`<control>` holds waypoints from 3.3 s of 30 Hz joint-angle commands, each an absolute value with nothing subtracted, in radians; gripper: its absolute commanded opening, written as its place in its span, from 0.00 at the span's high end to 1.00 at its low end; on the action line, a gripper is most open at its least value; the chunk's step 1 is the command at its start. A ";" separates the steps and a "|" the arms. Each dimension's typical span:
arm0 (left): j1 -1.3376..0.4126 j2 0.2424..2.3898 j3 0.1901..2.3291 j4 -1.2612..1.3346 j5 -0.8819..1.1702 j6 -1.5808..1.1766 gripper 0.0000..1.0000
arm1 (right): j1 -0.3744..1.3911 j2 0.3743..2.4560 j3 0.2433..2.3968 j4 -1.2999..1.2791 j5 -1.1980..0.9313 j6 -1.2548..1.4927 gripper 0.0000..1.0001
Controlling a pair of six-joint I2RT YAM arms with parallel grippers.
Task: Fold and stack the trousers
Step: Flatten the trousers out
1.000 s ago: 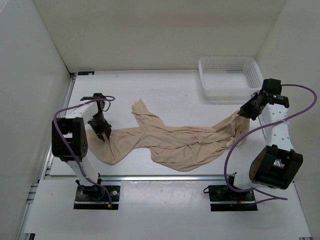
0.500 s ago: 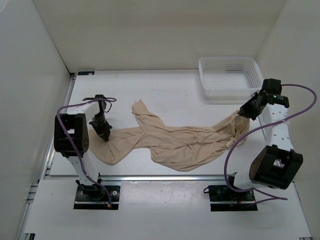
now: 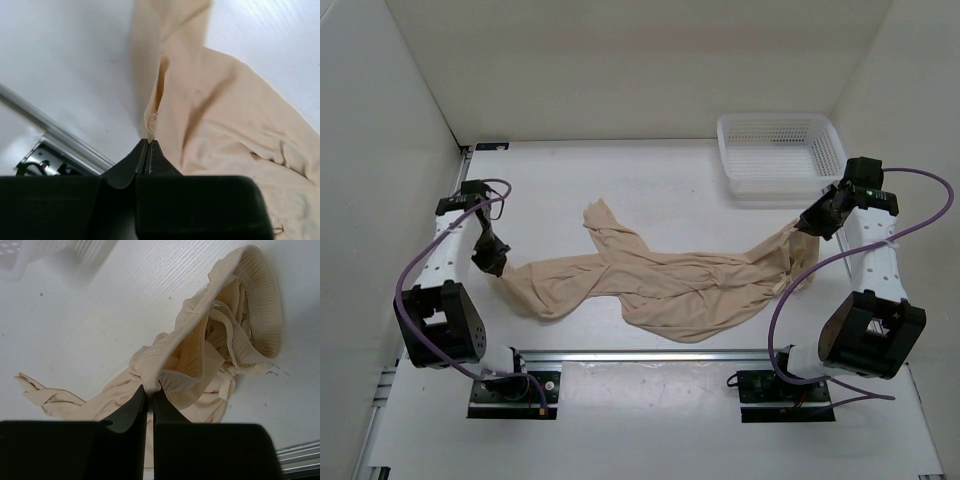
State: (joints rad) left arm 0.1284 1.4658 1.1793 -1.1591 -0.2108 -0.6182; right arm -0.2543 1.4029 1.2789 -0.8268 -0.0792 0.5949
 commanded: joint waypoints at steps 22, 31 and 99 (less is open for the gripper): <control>0.281 1.233 1.353 -1.139 -0.108 -0.697 0.56 | -0.258 1.367 1.281 -0.796 -0.103 0.574 1.00; 0.190 1.690 1.321 -1.052 -0.031 -0.660 0.15 | -0.258 1.338 1.272 -0.796 -0.074 0.574 1.00; 0.112 1.382 2.082 -1.135 -0.200 -0.563 0.90 | -0.258 1.125 1.655 -1.056 0.353 0.535 1.00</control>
State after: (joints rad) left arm 0.1162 1.1793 2.1609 -1.2251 -0.2649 -0.6308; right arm -0.2543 1.0325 1.7252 -1.1862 0.2932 0.5243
